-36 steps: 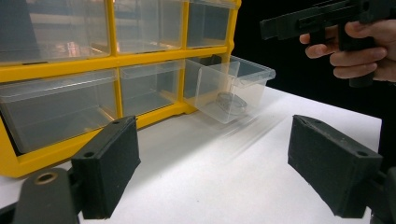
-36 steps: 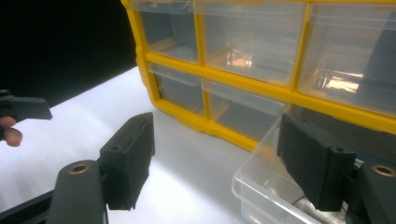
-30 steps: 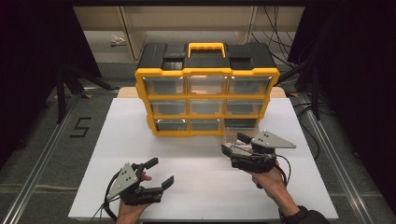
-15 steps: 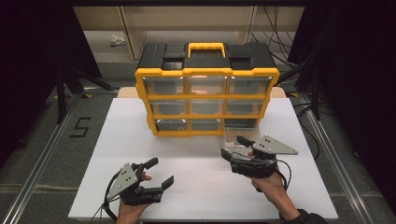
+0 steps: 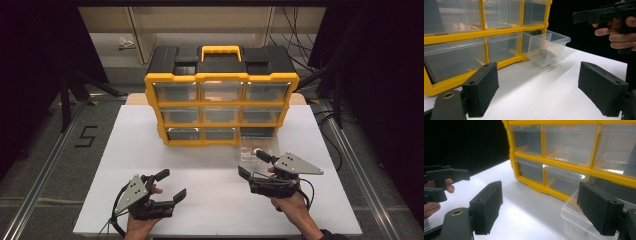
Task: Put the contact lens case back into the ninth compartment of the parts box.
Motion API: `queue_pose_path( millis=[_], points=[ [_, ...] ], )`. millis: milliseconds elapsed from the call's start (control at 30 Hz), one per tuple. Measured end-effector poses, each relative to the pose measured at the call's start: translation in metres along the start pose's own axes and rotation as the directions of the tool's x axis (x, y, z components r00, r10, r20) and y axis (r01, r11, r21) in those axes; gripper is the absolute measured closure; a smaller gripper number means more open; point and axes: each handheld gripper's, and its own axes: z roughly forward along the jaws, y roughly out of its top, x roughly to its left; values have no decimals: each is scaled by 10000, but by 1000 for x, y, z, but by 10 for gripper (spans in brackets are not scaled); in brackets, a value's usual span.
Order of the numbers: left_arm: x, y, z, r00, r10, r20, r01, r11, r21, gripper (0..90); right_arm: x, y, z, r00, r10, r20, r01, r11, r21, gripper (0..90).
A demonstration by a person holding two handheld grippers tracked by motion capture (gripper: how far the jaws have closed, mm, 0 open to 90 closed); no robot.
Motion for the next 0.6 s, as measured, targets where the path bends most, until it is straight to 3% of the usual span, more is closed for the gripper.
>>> queue_pose_path(
  millis=[600],
  points=[
    [0, 0, 0, 10000, 22, 94, -22, 10000, -7, 163, 0, -13, -7, 10000, 85, 51, -84, 9996, -257, 204]
  ],
)
